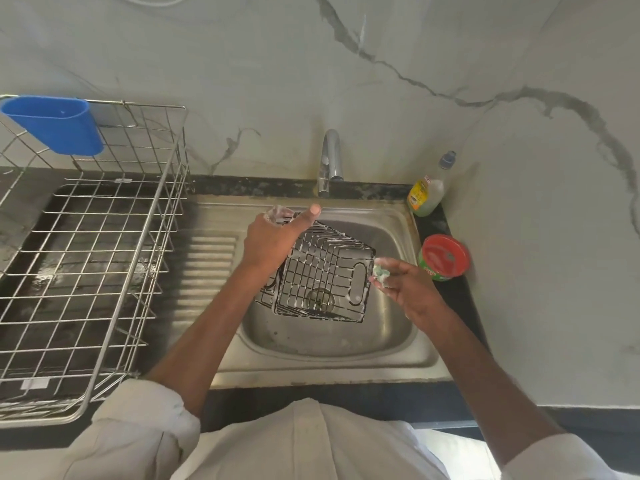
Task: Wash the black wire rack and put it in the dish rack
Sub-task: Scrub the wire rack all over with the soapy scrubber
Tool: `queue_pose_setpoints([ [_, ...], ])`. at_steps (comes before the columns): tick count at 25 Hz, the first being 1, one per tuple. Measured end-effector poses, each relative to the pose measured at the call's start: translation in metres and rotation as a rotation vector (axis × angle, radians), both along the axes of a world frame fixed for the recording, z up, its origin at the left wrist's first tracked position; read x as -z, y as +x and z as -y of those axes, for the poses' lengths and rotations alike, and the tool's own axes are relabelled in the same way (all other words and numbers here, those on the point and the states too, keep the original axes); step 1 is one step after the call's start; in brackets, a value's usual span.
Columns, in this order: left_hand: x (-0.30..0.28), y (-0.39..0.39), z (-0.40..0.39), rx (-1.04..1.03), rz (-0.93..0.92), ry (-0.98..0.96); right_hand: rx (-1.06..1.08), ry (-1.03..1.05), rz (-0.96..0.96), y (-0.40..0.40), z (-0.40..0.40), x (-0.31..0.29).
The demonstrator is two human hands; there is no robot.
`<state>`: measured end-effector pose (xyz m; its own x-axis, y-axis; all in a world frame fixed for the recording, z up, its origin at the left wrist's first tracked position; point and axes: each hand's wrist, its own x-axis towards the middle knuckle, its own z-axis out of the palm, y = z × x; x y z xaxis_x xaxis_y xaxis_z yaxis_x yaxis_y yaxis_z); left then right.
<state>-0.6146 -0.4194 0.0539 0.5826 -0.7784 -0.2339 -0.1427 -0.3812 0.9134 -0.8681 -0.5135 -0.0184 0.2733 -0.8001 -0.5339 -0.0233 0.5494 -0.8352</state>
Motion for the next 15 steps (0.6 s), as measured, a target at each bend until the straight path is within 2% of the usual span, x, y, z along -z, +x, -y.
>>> queue_pose_setpoints([
  [6, 0.0016, -0.0023, -0.0018, -0.029, -0.051, 0.01, 0.037, 0.035, -0.167, 0.0039, 0.0035, -0.0075],
  [9, 0.0037, -0.0028, -0.002, -0.041, -0.085, 0.004, 0.038, 0.046, -0.176, 0.0076, 0.0029, -0.0066],
  [11, 0.0037, -0.0042, -0.002, -0.04, -0.091, -0.002, -0.064, -0.217, -0.37, 0.0075, 0.0016, -0.0018],
  [13, 0.0028, -0.0058, -0.0022, -0.035, -0.087, -0.01, -0.247, -0.614, -0.68, 0.0065, 0.0018, 0.0018],
  [15, 0.0022, -0.0069, -0.002, -0.015, -0.082, -0.026, -0.429, -0.848, -0.934, 0.0069, 0.0058, 0.001],
])
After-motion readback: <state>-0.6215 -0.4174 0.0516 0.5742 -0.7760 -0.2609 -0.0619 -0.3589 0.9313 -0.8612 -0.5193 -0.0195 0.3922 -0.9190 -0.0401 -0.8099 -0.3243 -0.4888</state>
